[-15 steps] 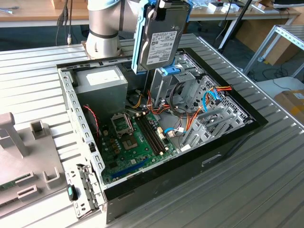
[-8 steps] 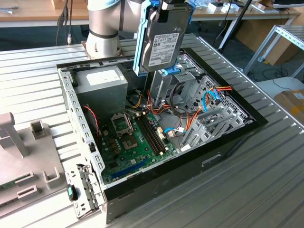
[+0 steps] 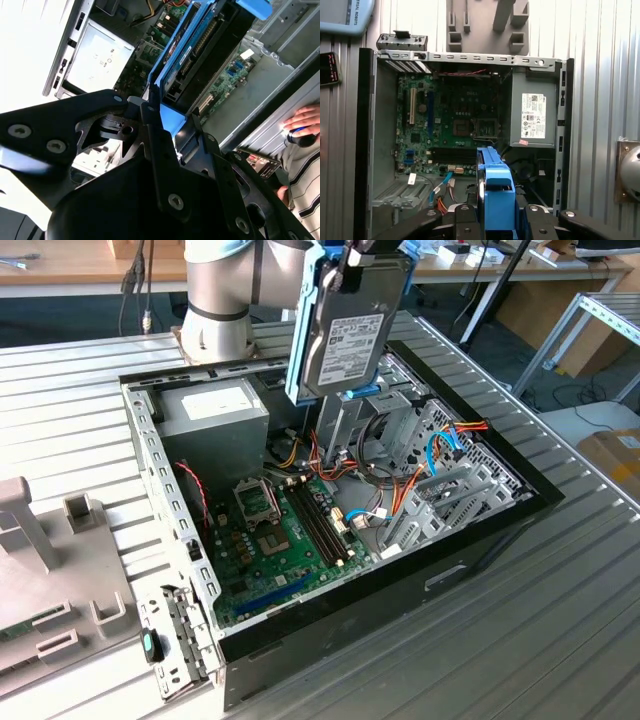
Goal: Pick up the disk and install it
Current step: 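Pick up the disk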
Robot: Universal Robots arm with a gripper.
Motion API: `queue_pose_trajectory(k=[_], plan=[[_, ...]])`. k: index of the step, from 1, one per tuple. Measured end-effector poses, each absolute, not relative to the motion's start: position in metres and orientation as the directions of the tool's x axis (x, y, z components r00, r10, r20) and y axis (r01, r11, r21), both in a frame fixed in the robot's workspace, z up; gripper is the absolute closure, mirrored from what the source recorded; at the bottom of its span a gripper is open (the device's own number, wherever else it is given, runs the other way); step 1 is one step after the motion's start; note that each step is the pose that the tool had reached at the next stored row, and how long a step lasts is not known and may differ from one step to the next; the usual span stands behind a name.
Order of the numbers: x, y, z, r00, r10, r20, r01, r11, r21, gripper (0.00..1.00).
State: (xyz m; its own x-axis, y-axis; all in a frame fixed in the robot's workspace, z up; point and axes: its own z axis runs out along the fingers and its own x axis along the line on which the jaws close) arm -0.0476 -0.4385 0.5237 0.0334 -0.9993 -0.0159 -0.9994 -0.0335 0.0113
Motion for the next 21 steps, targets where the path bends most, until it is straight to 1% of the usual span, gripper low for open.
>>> queue_pose_trajectory(k=[7,15,21], plan=[[-0.045,-0.454,0.523,0.033,-0.999,-0.016,-0.999,-0.034,0.011,0.64],[-0.044,-0.484,0.521,0.033,-0.999,-0.013,-0.999,-0.034,0.011,0.64],[-0.044,-0.486,0.521,0.033,-0.999,-0.013,-0.999,-0.034,0.011,0.64]])
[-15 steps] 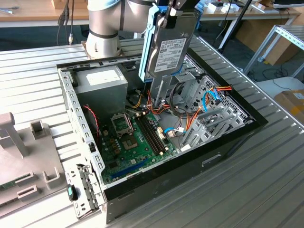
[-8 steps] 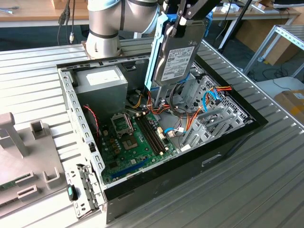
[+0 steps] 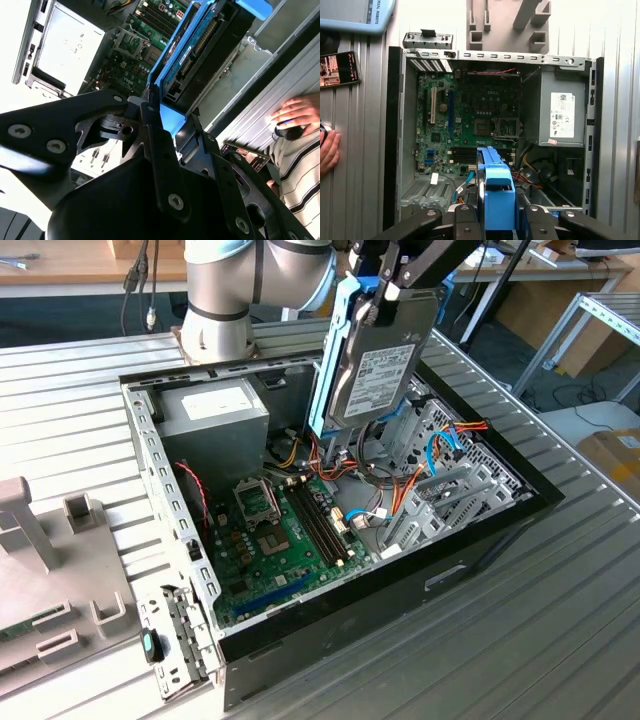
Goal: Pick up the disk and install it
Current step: 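Pick up the disk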
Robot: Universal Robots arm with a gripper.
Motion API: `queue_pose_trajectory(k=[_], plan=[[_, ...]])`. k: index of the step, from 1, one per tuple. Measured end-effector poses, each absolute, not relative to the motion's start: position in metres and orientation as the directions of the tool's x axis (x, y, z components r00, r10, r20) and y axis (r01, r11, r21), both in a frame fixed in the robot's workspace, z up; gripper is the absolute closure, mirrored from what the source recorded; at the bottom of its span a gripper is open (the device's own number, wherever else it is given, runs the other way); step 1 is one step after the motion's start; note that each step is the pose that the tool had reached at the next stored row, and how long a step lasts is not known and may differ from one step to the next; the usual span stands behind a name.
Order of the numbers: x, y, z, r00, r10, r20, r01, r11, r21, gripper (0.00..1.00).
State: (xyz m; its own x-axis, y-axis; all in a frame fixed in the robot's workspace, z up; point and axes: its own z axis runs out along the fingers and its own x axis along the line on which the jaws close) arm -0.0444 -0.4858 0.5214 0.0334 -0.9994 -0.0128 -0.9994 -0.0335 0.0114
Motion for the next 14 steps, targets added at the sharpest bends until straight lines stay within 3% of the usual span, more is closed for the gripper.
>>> queue_pose_trajectory(k=[14], plan=[[-0.044,-0.498,0.521,0.033,-0.999,-0.013,-0.999,-0.034,0.011,0.64]])
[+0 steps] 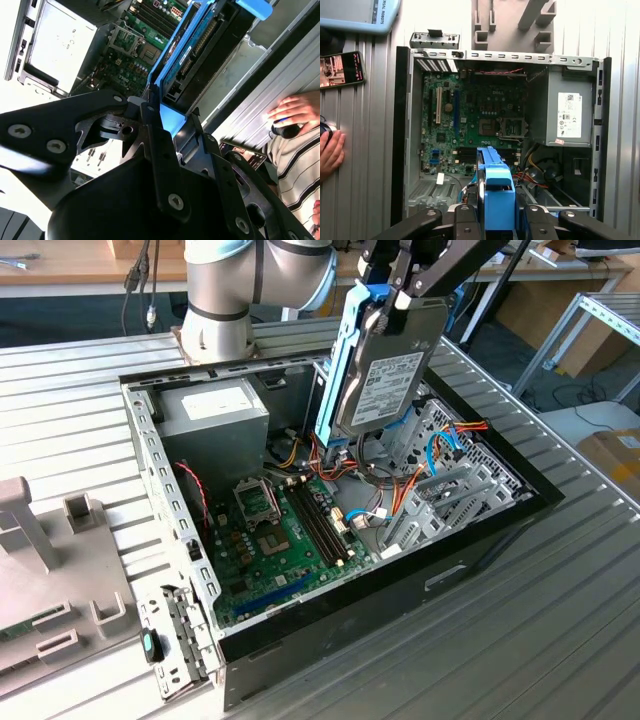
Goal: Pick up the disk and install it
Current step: 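Pick up the disk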
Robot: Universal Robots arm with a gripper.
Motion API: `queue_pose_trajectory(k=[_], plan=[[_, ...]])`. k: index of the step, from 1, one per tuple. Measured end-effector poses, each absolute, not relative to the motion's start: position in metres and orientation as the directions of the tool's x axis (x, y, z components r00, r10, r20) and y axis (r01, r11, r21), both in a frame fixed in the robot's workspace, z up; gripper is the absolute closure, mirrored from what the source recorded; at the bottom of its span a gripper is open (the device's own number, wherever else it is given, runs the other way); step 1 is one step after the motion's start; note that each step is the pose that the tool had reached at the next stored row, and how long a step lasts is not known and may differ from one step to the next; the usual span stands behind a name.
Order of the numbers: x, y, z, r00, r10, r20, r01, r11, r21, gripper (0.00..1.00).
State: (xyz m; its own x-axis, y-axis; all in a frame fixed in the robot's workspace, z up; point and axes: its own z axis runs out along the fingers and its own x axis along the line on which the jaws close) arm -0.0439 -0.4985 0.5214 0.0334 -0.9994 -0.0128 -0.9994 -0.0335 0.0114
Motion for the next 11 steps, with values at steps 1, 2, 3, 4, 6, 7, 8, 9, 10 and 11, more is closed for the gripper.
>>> queue_pose_trajectory(k=[1,2,3,4,6,7,8,9,10,11], plan=[[-0.0439,-0.4986,0.5214,0.033,-0.999,-0.013,-0.999,-0.033,0.011,0.64],[-0.0439,-0.4986,0.5214,0.033,-0.999,-0.013,-0.999,-0.033,0.011,0.64],[-0.0439,-0.4986,0.5214,0.033,-0.999,-0.013,-0.999,-0.033,0.011,0.64],[-0.0439,-0.4986,0.5214,0.033,-0.999,-0.013,-0.999,-0.034,0.011,0.64],[-0.0439,-0.4993,0.5214,0.033,-0.999,-0.013,-0.999,-0.034,0.011,0.64],[-0.0439,-0.4998,0.5214,0.033,-0.999,-0.013,-0.999,-0.034,0.011,0.64],[-0.0438,-0.501,0.5214,0.033,-0.999,-0.013,-0.999,-0.034,0.011,0.64],[-0.0438,-0.5027,0.5213,0.033,-0.999,-0.013,-0.999,-0.034,0.011,0.64],[-0.0437,-0.505,0.5213,0.033,-0.999,-0.013,-0.999,-0.034,0.011,0.64],[-0.0436,-0.5085,0.5213,0.033,-0.999,-0.013,-0.999,-0.034,0.011,0.64]])
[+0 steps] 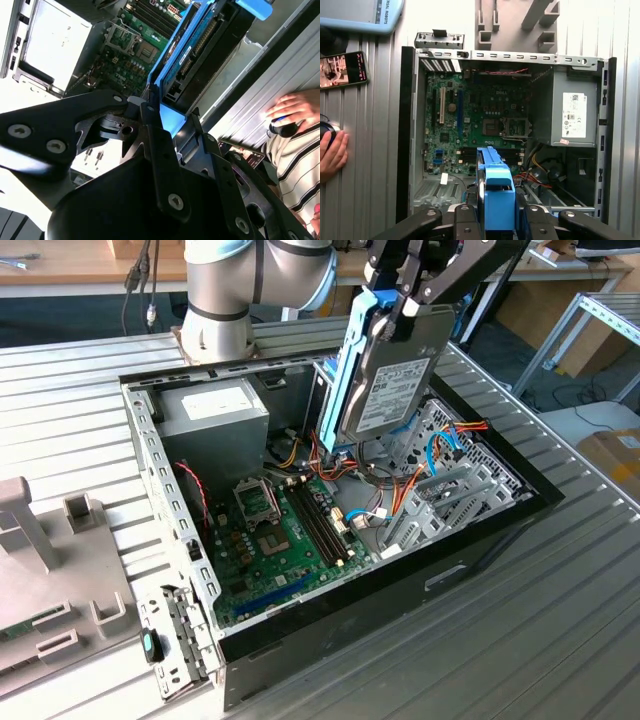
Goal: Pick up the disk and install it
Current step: 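Pick up the disk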
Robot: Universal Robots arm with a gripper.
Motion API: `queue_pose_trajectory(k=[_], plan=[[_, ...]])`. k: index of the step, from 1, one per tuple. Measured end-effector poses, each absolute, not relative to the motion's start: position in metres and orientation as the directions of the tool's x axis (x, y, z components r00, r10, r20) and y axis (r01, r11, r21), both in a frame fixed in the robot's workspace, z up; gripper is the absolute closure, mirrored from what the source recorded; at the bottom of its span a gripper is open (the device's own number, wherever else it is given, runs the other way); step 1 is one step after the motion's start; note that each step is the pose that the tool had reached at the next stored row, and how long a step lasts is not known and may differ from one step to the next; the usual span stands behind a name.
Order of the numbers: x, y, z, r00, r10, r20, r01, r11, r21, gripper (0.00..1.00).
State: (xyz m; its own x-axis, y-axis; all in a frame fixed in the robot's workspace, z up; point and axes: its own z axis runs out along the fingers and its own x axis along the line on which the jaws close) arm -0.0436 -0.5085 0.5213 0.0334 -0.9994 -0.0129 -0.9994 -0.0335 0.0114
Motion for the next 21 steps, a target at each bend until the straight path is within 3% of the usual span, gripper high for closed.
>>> queue_pose_trajectory(k=[21], plan=[[-0.0368,-0.5138,0.5214,0.033,-0.999,-0.013,-0.999,-0.033,0.011,0.64]])
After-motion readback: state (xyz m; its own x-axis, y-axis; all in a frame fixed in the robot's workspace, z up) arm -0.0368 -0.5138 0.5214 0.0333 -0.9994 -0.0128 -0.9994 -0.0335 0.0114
